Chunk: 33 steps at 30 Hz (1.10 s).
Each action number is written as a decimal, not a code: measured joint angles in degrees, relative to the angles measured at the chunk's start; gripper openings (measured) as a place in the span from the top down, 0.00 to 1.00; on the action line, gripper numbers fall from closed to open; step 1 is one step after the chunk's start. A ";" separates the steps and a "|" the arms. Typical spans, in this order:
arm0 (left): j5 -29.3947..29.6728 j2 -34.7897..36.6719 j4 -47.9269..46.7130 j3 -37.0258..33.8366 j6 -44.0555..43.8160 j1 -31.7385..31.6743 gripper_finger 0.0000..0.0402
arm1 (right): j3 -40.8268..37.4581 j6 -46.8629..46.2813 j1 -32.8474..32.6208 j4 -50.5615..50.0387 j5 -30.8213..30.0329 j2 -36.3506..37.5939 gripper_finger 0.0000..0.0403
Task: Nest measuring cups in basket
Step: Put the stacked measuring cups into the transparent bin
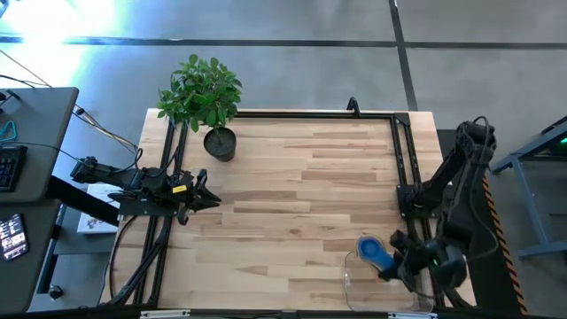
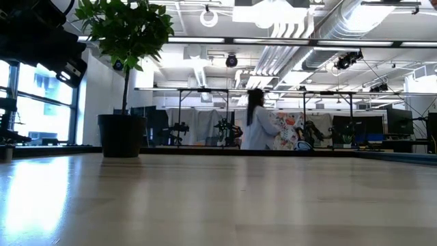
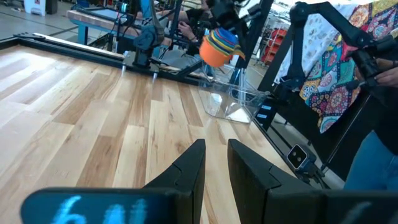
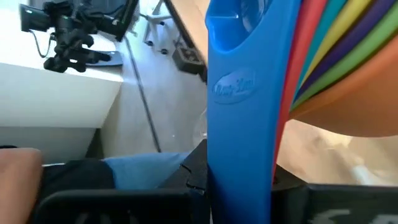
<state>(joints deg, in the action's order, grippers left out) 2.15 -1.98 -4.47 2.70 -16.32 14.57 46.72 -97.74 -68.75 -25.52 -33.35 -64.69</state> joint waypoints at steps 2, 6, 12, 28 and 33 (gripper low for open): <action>0.00 0.00 0.00 0.00 0.00 -0.02 0.86 | 0.00 -1.47 -1.25 3.00 -0.98 -2.20 0.93; 0.00 0.00 0.00 0.00 -0.01 0.00 0.86 | 0.00 -2.97 -2.34 6.88 0.92 -6.36 0.93; 0.00 0.00 0.00 0.00 0.00 -0.02 0.86 | 0.00 -4.51 -2.44 13.72 5.93 -12.16 0.93; 0.00 0.00 -0.01 0.00 0.00 0.00 0.86 | 0.00 -8.97 0.62 13.96 10.87 -18.99 0.93; 0.00 0.00 0.00 0.00 0.00 -0.02 0.86 | 0.00 -5.90 2.84 13.27 15.94 -18.99 0.93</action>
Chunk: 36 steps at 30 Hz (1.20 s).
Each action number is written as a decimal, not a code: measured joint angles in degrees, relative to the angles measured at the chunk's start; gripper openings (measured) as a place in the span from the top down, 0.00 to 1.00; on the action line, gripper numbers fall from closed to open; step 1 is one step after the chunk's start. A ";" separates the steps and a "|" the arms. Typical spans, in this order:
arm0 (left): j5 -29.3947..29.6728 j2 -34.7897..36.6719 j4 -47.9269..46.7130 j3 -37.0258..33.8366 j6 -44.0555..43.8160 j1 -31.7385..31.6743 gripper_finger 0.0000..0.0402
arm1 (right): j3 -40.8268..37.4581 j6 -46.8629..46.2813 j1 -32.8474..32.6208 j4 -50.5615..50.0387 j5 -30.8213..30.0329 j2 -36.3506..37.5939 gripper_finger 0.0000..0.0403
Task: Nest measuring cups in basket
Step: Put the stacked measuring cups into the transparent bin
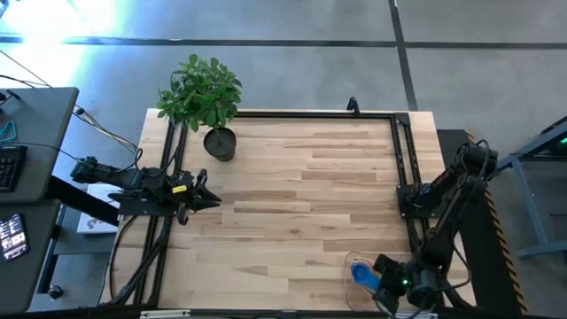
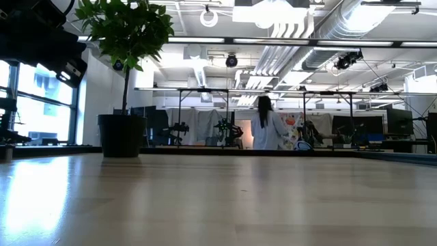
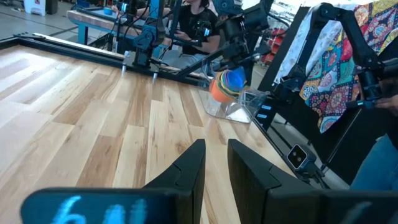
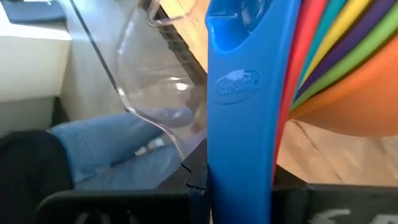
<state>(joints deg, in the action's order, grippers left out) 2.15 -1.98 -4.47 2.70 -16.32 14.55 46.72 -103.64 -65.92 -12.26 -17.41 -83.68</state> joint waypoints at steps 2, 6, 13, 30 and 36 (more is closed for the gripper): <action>0.00 -0.02 0.00 0.00 -0.02 0.02 0.86 | 0.00 1.63 1.01 -0.56 2.56 0.00 0.93; 0.00 -0.01 0.00 0.00 0.00 0.02 0.86 | -1.43 3.46 2.70 2.13 6.21 0.00 0.93; 0.00 0.00 0.00 0.00 0.00 0.01 0.86 | -12.31 4.52 3.70 26.31 5.10 -0.02 0.93; 0.00 -0.02 -0.01 0.00 0.00 0.01 0.86 | -15.06 3.07 3.68 29.87 6.71 0.07 0.74; 0.00 -0.02 0.00 0.00 -0.01 0.02 0.86 | -15.06 1.05 3.20 29.08 6.46 0.07 0.58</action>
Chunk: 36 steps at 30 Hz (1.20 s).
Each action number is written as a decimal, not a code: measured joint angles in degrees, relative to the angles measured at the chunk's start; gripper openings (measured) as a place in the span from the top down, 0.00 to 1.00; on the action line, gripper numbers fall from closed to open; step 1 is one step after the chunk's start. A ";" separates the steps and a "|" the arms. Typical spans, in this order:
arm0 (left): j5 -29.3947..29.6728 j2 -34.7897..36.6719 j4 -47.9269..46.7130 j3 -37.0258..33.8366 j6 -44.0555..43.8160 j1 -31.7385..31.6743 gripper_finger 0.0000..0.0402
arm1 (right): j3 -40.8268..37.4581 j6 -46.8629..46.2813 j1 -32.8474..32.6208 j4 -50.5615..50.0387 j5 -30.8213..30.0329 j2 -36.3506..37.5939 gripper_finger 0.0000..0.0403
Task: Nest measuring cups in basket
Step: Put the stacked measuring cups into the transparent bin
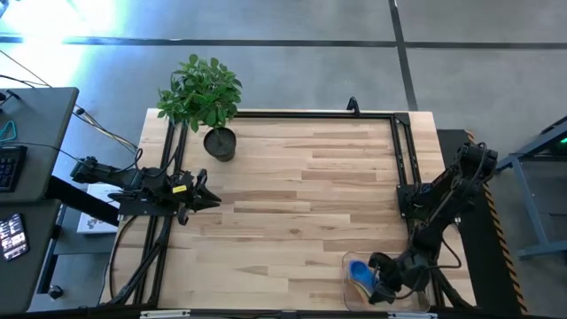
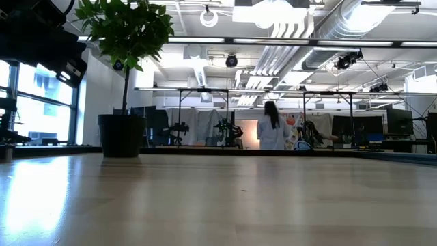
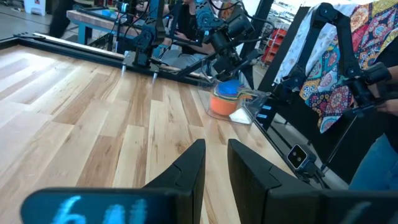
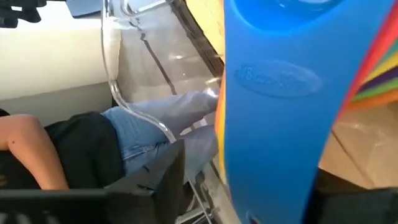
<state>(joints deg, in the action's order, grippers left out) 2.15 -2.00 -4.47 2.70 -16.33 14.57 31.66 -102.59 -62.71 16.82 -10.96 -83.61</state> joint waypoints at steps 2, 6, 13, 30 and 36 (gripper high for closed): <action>0.00 0.00 0.00 0.00 0.01 -0.02 0.86 | 0.00 -1.11 -0.58 -0.02 -0.43 0.00 0.52; 0.00 0.01 -0.01 0.00 0.00 -0.01 0.86 | 0.00 -3.92 -2.06 -0.12 -2.19 0.00 0.41; 0.00 0.00 0.00 0.00 0.01 0.00 0.86 | 0.02 -6.50 -3.94 -0.28 -5.77 0.02 0.34; 0.00 0.01 -0.01 0.00 0.00 -0.01 0.86 | 0.09 -13.47 -4.95 -16.54 -6.02 6.64 0.29; 0.00 0.01 0.00 -0.01 0.01 0.00 0.86 | 0.11 -13.45 -4.97 -18.19 -4.85 9.51 0.29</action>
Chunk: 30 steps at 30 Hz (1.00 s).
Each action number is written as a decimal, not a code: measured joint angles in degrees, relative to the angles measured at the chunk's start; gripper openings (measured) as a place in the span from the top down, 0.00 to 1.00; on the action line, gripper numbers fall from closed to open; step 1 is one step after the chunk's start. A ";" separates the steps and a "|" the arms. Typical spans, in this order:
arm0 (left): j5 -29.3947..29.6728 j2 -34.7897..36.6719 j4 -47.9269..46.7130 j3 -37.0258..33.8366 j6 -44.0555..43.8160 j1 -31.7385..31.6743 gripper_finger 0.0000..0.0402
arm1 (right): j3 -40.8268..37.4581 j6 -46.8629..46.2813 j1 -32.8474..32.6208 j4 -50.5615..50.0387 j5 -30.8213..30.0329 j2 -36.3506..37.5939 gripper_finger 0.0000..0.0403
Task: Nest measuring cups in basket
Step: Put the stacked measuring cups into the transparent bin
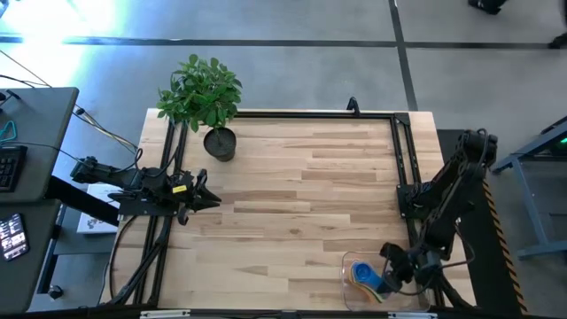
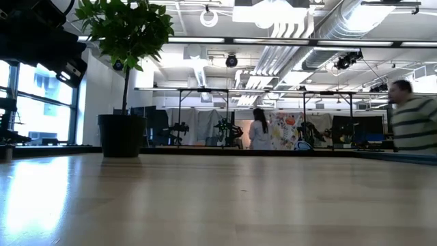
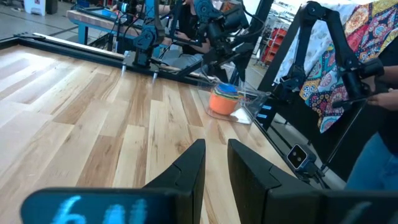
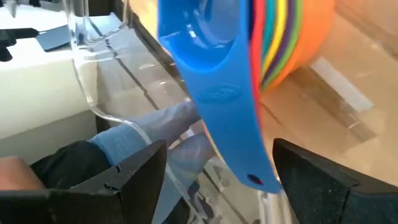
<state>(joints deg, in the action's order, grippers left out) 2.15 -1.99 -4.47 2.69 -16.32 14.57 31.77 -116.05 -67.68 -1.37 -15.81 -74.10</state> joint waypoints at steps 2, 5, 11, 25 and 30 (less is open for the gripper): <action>0.00 -0.01 0.00 -0.01 0.00 -0.02 0.86 | 0.00 -0.05 -0.12 -1.46 0.46 0.73 0.29; 0.00 0.01 -0.01 -0.01 0.00 -0.02 0.86 | 0.00 -0.69 -0.36 -4.62 1.49 2.16 0.29; 0.00 -0.01 -0.02 -0.01 0.00 -0.02 0.86 | 0.00 -0.88 -0.37 -10.54 2.18 6.00 0.29; 0.00 -0.01 0.00 -0.01 0.00 0.00 0.86 | 2.11 0.59 -0.20 -15.31 1.01 9.68 0.29; 0.00 -0.01 -0.01 -0.01 -0.01 0.00 0.86 | 6.83 0.60 -0.20 -23.40 1.02 9.65 0.29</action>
<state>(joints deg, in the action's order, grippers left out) 2.15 -2.00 -4.48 2.68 -16.33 14.57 38.60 -115.45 -67.88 -24.78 -14.79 -64.45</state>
